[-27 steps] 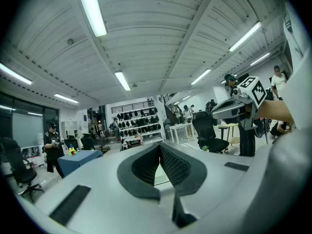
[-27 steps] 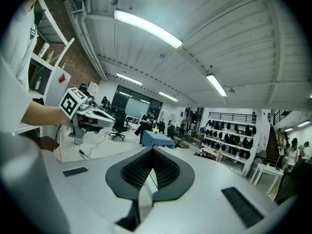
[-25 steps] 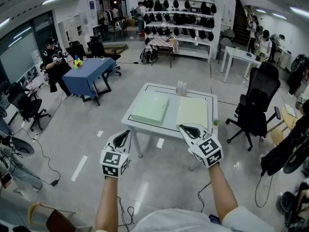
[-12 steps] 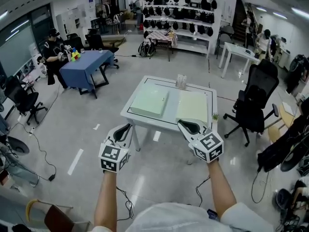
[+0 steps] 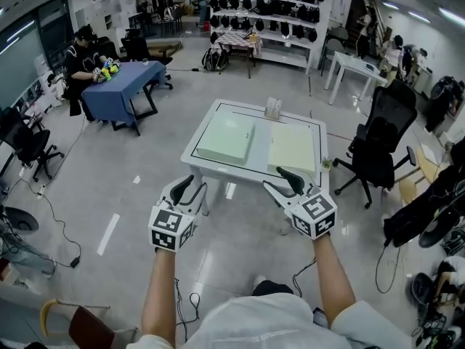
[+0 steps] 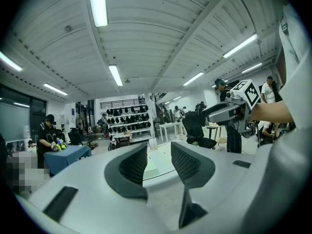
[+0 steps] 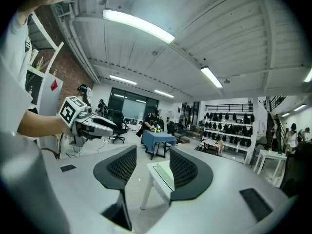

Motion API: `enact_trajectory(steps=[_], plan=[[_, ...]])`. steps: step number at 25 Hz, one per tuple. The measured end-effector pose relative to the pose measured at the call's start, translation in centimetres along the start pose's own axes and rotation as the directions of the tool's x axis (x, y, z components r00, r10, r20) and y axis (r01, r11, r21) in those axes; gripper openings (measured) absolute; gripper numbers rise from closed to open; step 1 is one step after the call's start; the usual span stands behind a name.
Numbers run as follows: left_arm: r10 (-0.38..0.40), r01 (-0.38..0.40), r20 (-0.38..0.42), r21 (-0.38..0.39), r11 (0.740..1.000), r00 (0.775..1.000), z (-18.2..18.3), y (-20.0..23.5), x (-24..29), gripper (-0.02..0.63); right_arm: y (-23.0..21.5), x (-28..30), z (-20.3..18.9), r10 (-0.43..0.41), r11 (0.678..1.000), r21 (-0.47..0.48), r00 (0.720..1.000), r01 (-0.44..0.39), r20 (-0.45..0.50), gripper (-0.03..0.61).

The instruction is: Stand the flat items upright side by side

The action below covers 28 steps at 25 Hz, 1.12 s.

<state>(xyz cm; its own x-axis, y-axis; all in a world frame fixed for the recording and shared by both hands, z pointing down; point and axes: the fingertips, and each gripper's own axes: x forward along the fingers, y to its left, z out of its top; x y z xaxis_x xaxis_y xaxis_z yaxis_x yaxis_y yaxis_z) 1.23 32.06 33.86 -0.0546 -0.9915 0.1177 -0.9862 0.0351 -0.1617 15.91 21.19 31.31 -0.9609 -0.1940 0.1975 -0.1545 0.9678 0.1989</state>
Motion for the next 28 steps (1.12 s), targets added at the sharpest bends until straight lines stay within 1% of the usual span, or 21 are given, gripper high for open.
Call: enact_trajectory(steps=[3, 6, 11, 15, 22, 26, 28], plan=[[-0.001, 0.001, -0.013, -0.008, 1.000, 1.000, -0.8, 0.8, 0.9, 0.190, -0.6, 0.8, -0.1, 0.005, 1.000, 0.019, 1.000, -0.005, 0.015, 0.262], [0.004, -0.005, -0.024, -0.030, 1.000, 1.000, -1.7, 1.8, 2.1, 0.206, -1.5, 2.0, -0.3, 0.019, 0.997, 0.070, 0.999, -0.022, 0.046, 0.272], [0.010, -0.013, -0.065, -0.039, 0.999, 0.998, -3.7, 4.2, 5.3, 0.215, -4.5, 5.7, -2.2, 0.017, 0.991, 0.128, 0.998, -0.024, 0.056, 0.276], [0.026, -0.030, -0.100, -0.038, 0.999, 0.995, -4.3, 6.8, 9.6, 0.215, -8.7, 9.6, -3.8, 0.025, 0.981, 0.188, 0.997, -0.038, 0.070, 0.276], [0.039, -0.044, -0.127, -0.038, 0.998, 0.991, -3.5, 11.3, 18.6, 0.216, -16.9, 16.4, -5.9, 0.027, 0.975, 0.218, 1.000, -0.029, 0.010, 0.276], [0.040, -0.050, -0.178, -0.049, 0.998, 0.983, -4.4, 13.6, 23.7, 0.215, -21.1, 19.9, -7.1, 0.030, 0.965, 0.259, 1.000, -0.029, 0.002, 0.281], [0.036, -0.051, -0.207, -0.068, 0.996, 0.978, -5.1, 14.7, 26.3, 0.215, -22.9, 21.7, -8.2, 0.039, 0.960, 0.280, 0.999, -0.033, -0.014, 0.291]])
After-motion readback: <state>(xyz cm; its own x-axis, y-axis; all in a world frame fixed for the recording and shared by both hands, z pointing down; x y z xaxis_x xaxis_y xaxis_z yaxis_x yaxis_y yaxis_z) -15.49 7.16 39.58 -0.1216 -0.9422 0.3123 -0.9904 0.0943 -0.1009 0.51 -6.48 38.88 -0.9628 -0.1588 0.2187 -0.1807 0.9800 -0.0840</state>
